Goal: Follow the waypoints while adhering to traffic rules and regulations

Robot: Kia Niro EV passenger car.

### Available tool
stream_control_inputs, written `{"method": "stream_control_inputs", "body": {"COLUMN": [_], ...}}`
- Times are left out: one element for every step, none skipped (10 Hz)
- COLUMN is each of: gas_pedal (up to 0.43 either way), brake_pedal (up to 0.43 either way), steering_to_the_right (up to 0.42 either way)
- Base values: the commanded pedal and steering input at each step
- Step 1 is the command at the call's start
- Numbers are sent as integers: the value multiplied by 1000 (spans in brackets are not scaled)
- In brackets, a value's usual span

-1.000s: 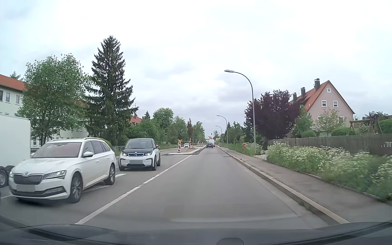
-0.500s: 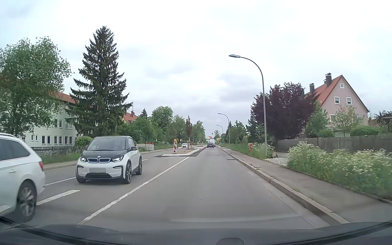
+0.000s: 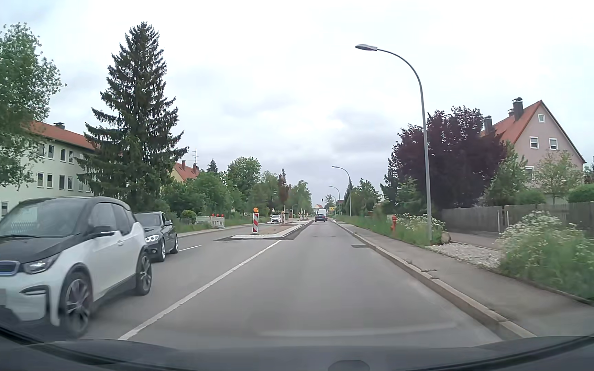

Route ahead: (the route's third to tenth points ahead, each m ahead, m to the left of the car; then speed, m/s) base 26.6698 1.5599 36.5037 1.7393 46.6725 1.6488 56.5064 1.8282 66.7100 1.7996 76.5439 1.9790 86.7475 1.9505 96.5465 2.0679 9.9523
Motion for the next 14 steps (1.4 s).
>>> {"method": "stream_control_inputs", "body": {"gas_pedal": [189,189,189,189,189,189,189,189,189,189,189,189,189,189], "brake_pedal": [0,0,0,0,0,0,0,0,0,0,0,0,0,0], "steering_to_the_right": [-3,-3,-3,-3,-3,-3,-3,-2,-2,-2,-1,-1,-1,-1]}}
